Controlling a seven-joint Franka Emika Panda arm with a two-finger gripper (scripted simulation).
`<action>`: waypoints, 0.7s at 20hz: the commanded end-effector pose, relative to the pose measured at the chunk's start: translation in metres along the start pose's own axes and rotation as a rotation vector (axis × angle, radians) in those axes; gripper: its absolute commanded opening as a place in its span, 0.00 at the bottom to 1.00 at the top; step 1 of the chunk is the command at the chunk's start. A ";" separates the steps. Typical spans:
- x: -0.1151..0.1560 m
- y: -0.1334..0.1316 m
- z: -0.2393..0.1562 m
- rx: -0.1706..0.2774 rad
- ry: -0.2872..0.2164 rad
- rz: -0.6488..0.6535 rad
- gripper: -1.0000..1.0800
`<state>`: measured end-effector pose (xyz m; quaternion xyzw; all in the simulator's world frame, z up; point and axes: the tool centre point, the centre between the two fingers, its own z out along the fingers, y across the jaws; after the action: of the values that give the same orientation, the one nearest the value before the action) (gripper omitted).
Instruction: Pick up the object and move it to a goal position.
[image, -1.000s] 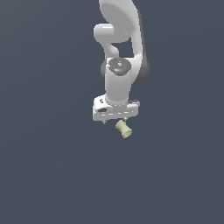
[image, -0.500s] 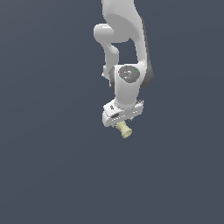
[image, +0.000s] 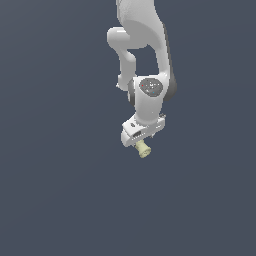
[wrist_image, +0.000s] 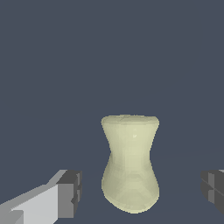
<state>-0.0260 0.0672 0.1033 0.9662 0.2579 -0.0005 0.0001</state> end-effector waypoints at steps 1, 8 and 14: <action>0.000 0.000 0.000 0.000 0.000 0.000 0.96; -0.001 -0.001 0.024 0.000 0.001 -0.003 0.96; -0.001 -0.001 0.048 0.000 0.001 -0.005 0.96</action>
<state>-0.0275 0.0676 0.0596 0.9656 0.2601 -0.0007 -0.0002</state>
